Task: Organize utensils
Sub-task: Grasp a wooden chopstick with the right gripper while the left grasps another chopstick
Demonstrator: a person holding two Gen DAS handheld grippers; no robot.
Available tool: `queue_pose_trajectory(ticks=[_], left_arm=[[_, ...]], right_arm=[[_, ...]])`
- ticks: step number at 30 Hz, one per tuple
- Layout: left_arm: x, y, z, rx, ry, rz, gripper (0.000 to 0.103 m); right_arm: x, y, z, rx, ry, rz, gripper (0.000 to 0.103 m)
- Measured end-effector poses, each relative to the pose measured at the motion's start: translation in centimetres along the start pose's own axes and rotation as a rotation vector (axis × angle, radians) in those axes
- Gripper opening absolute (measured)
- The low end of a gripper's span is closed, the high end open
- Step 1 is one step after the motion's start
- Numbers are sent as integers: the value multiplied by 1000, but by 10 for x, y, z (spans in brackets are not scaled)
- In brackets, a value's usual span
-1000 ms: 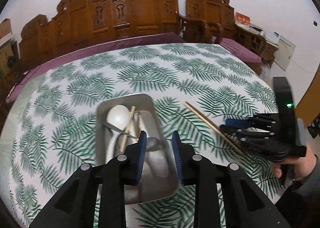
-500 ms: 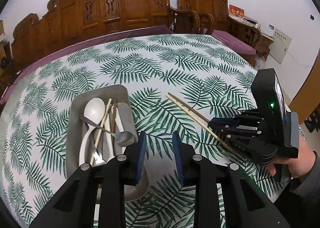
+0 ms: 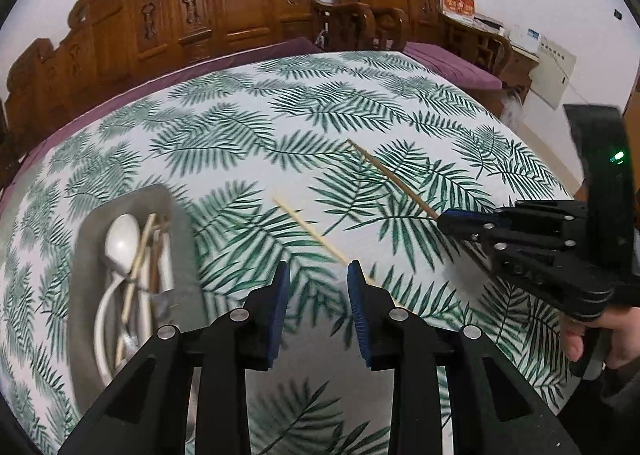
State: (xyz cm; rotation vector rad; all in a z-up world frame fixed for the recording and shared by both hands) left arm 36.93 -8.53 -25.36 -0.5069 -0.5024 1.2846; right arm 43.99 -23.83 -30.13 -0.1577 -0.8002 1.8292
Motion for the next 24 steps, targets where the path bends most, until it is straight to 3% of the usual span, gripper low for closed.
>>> queue_pose_trajectory(ticks=[13,24], left_arm=[[-24,-5,-61,92,0,5,28],[-17,-1,-74,129,-10,34,28]], right_arm=[[-21,-3,9,-31,-5,-62,6],[-18,-3,8,-29,-7,-58,6]])
Point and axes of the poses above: each gripper's, at about its wrist camera, not at the fingertips, and z roughly against the way its jaws point, x to its left, y to its underside, the point moved 5 cm from there along -z, roughly the way its jaws point, and after that the axes turned 6 degrees about -z, right-handed, at the moved point
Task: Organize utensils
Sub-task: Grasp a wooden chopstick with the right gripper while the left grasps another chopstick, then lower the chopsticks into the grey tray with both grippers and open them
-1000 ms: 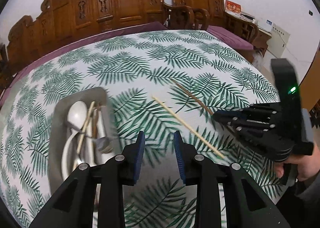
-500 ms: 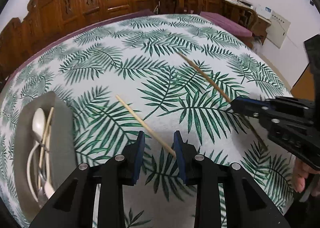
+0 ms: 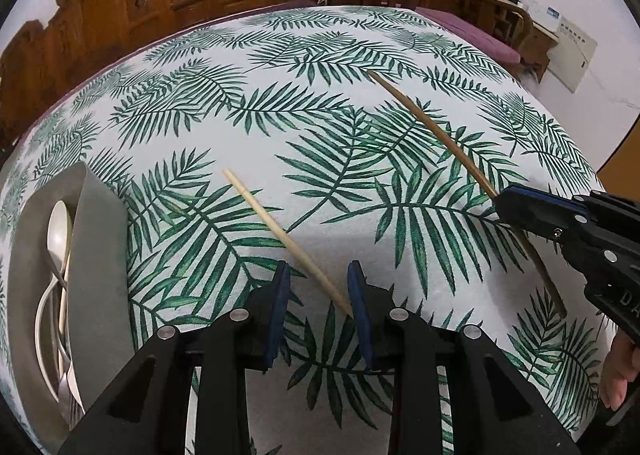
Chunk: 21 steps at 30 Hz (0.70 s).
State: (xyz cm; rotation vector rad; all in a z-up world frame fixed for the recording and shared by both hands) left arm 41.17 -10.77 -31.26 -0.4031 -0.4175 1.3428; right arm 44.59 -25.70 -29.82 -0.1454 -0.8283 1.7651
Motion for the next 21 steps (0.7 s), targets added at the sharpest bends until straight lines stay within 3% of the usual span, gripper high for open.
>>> queue_pose_trajectory(ticks=[11,21], left_arm=[[17,14,8,39,40,61,4],[40,18,52,-24,50,65,4]], right_arm=[[9,1,-1,-1,-3,18,6],[42,5,0,-5,-35,55,6]])
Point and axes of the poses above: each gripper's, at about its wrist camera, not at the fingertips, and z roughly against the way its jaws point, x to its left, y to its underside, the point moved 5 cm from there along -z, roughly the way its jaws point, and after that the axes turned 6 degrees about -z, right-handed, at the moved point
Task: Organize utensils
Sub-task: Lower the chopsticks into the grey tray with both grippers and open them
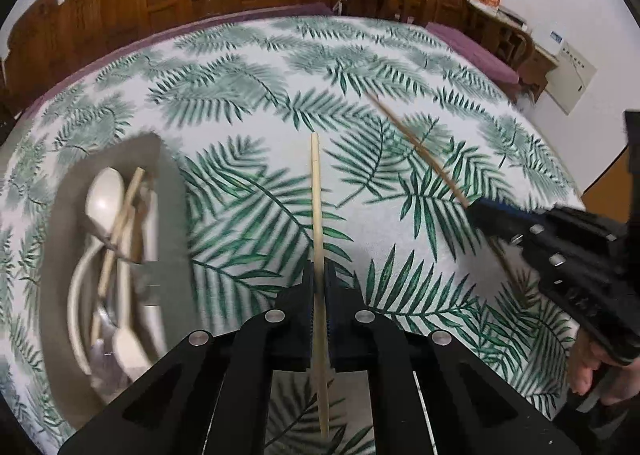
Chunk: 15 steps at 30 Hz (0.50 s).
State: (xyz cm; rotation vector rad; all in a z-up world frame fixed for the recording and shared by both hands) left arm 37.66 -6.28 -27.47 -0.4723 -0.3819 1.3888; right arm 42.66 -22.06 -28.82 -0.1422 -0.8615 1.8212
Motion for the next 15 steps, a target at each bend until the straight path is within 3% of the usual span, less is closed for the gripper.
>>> queue_pose_trajectory(ticks=[9,15], left_arm=[[51,-5,54,-91,-22,17,4],[88,2,55,-79,-41,46,4]], right_arm=[[55,-13,16,-44,-64,51,6],[90,-27,25,-68,-85,85,6]])
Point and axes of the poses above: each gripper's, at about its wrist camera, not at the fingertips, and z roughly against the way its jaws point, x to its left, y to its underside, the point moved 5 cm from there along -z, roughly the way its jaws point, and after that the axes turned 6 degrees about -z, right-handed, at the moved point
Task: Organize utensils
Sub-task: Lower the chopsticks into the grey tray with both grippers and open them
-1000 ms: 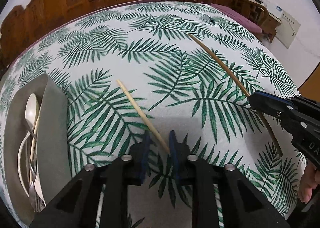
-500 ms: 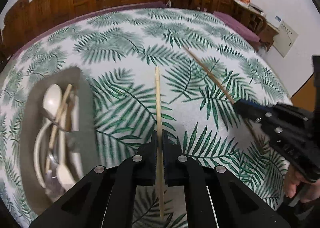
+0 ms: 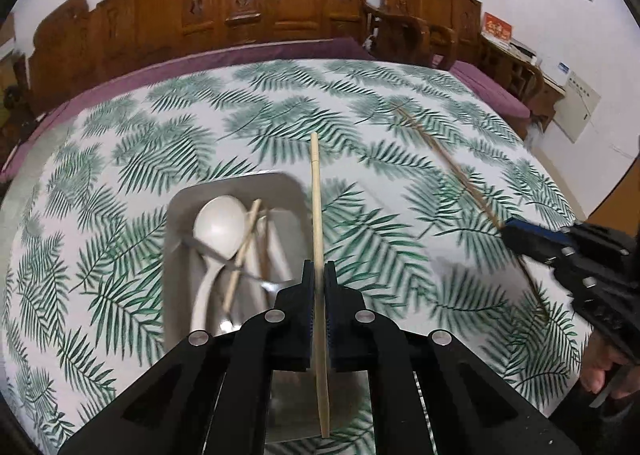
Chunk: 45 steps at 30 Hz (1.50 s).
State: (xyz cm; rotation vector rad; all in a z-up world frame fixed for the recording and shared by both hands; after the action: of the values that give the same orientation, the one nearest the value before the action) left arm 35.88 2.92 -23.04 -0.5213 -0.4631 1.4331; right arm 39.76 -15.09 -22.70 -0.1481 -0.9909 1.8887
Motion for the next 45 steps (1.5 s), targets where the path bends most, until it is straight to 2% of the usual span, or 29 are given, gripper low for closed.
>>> queue_pose_trajectory(ticks=[14,17,29,42,45], left_arm=[[41,20,-29,60,-30,46,4],[46,22,-22,47,-18,59,4],[78,29,28,-19,-72,68,4],[95,37,50,-46,-94,87,4],[95,38,56,-54,-98,85,4]], right_arm=[[50,-14,-21,20,-45,20,6],[60,-12,-29,32,-53,24,6],[98,0,-83,106,-64,-11,6],[117,15,-122,174,-45,-28,6],[119,15,-123,169,-51,-33,10]])
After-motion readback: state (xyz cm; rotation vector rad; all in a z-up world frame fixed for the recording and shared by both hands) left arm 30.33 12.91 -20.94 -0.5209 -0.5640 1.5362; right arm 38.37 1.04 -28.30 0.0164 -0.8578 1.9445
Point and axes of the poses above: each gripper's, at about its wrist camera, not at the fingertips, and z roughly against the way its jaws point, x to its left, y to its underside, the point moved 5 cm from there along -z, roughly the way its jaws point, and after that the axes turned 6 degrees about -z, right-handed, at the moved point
